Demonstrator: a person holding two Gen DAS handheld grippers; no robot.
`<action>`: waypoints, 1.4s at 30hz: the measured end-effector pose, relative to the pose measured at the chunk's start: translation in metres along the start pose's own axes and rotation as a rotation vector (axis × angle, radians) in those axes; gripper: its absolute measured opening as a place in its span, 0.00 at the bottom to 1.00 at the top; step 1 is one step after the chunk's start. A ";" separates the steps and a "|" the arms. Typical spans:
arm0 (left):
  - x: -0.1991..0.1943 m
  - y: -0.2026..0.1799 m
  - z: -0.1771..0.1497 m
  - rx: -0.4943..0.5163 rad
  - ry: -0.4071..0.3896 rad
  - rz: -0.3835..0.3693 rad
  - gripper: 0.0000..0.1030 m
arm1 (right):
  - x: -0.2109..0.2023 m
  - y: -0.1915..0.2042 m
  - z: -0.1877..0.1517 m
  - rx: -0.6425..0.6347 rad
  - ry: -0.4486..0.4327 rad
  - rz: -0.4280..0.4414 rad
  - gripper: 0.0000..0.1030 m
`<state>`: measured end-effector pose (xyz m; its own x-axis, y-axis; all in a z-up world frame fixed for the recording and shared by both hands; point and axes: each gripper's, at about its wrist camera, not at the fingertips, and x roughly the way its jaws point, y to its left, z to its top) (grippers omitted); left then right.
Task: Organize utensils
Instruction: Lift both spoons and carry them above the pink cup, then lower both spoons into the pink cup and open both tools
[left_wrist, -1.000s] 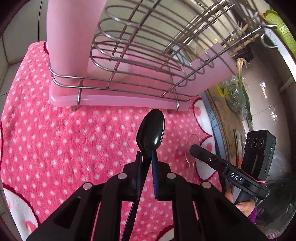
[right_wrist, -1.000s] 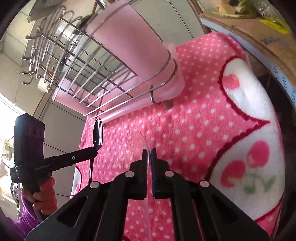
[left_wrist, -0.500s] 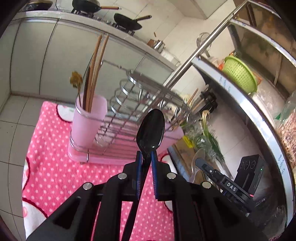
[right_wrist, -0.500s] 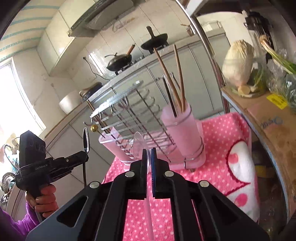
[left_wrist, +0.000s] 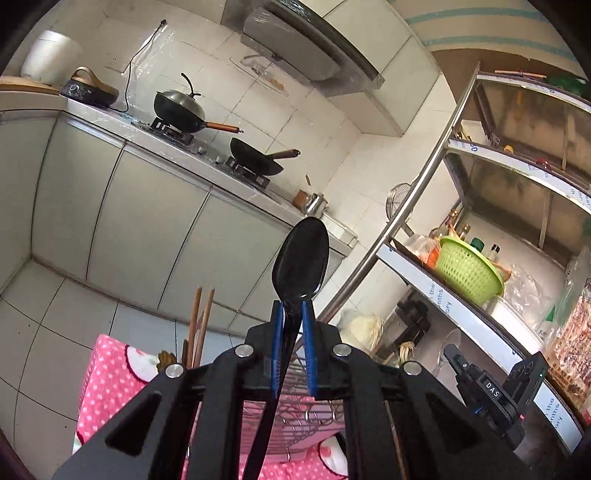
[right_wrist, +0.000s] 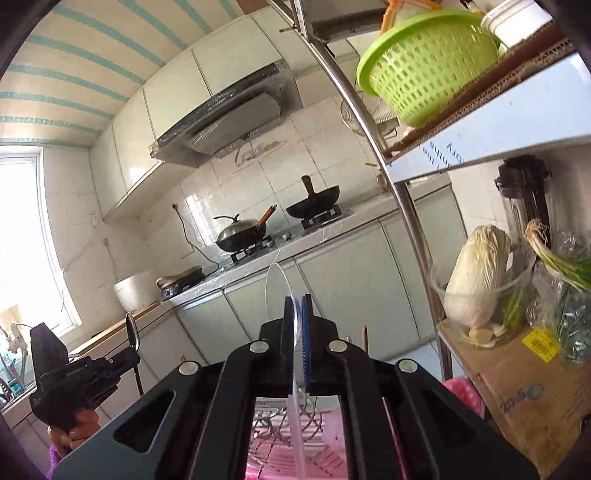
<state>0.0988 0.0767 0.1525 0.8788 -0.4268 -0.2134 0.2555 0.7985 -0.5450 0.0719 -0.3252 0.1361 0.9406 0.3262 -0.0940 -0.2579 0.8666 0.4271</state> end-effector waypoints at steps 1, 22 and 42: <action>0.004 0.001 0.001 0.000 -0.014 0.005 0.09 | 0.004 0.000 0.004 -0.009 -0.012 -0.005 0.04; 0.057 0.037 -0.016 0.064 -0.210 0.103 0.09 | 0.059 -0.012 -0.050 -0.138 -0.039 -0.137 0.04; 0.022 0.064 -0.085 -0.014 -0.064 0.140 0.10 | 0.033 -0.026 -0.089 -0.015 0.093 -0.185 0.04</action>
<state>0.0999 0.0820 0.0439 0.9295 -0.2831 -0.2364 0.1232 0.8425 -0.5244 0.0896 -0.3034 0.0419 0.9481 0.1941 -0.2520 -0.0869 0.9201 0.3819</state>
